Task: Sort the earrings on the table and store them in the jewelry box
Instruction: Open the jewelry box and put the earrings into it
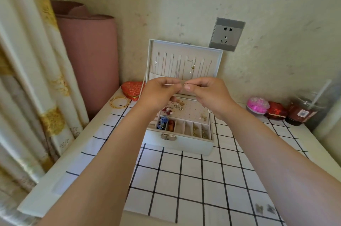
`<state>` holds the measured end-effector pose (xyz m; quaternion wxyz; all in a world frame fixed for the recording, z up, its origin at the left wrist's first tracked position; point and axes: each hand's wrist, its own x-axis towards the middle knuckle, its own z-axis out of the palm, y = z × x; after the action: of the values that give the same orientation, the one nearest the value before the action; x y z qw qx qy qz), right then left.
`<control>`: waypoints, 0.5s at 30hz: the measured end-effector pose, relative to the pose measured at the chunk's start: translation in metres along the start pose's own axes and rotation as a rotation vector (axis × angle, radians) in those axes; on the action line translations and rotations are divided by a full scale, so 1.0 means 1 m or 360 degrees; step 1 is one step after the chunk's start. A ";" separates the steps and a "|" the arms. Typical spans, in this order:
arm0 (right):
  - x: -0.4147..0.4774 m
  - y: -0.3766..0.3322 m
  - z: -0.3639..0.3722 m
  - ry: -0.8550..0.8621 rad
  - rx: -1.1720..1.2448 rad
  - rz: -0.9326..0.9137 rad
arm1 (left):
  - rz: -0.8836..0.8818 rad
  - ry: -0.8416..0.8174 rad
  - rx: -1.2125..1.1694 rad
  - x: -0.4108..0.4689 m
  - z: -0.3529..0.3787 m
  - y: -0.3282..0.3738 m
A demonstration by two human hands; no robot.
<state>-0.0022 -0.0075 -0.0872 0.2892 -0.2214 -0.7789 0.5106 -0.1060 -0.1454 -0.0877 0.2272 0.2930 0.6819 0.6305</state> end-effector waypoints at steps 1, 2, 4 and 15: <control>0.002 0.003 0.000 0.0012 -0.0094 -0.0008 | 0.0010 0.0026 0.0041 0.003 -0.001 -0.002; 0.004 0.007 -0.001 0.0015 -0.0191 -0.0018 | 0.0017 0.0044 0.0064 0.005 -0.001 -0.004; 0.006 0.011 -0.005 -0.0018 -0.0344 -0.0031 | 0.0030 0.0064 0.0092 0.008 -0.003 -0.005; 0.023 0.029 -0.002 -0.0055 -0.1114 -0.0138 | 0.0065 0.0059 0.0117 0.013 -0.004 -0.013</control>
<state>-0.0167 0.0196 -0.1086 0.2040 -0.2653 -0.9201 0.2035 -0.1199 -0.1401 -0.0995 0.1906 0.3032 0.7025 0.6149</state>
